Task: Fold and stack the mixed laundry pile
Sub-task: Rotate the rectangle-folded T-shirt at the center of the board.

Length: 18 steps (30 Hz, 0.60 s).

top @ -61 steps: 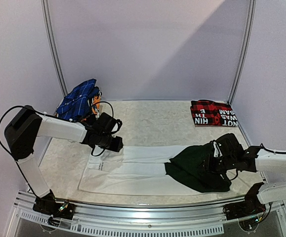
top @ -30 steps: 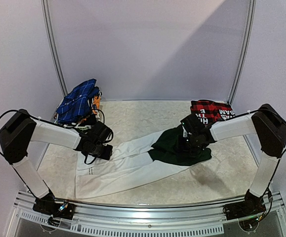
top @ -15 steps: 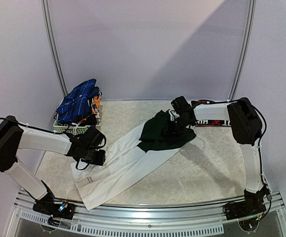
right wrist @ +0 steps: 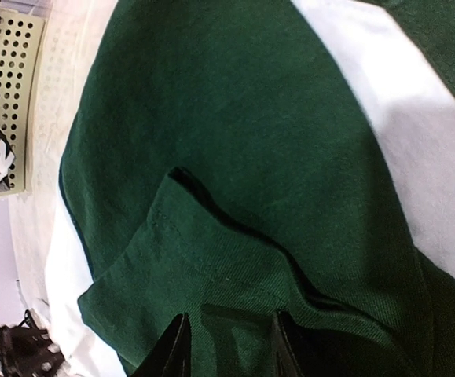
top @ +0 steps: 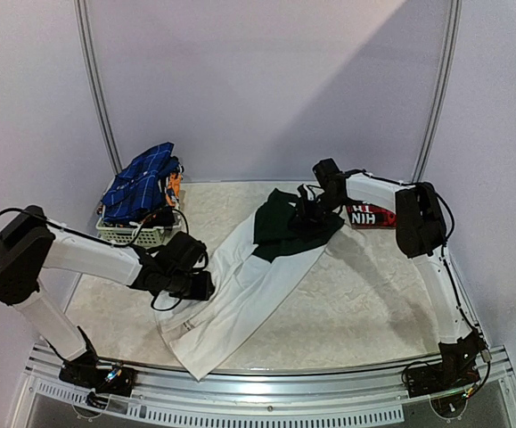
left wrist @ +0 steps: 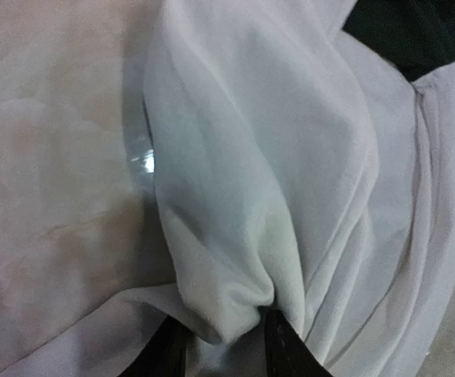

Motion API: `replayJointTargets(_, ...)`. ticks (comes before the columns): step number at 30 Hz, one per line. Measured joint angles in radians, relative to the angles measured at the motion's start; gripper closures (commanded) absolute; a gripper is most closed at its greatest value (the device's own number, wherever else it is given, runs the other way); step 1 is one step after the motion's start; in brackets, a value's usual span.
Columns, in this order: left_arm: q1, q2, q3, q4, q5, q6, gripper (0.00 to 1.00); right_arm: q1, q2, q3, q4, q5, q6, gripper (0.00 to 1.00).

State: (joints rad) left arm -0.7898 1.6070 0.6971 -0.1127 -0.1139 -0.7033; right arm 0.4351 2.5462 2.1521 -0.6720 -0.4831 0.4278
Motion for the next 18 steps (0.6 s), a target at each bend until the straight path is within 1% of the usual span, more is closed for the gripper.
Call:
replayJointTargets(3,-0.051,0.067,0.05,0.063,0.032,-0.034,0.67,-0.016,0.047,0.081,-0.038,-0.032,-0.007,0.63)
replayJointTargets(9,-0.158,0.201,0.16,0.173,0.097,-0.102,0.68,-0.041,0.087,0.148,-0.06,-0.068,-0.014,0.63)
replayJointTargets(14,-0.226,0.296,0.255,0.223,0.158,-0.144,0.69,-0.058,0.138,0.231,-0.075,-0.094,-0.014,0.63)
replayJointTargets(18,-0.268,0.335,0.304,0.232,0.198,-0.17,0.69,-0.066,0.16,0.259,-0.067,-0.126,-0.012,0.64)
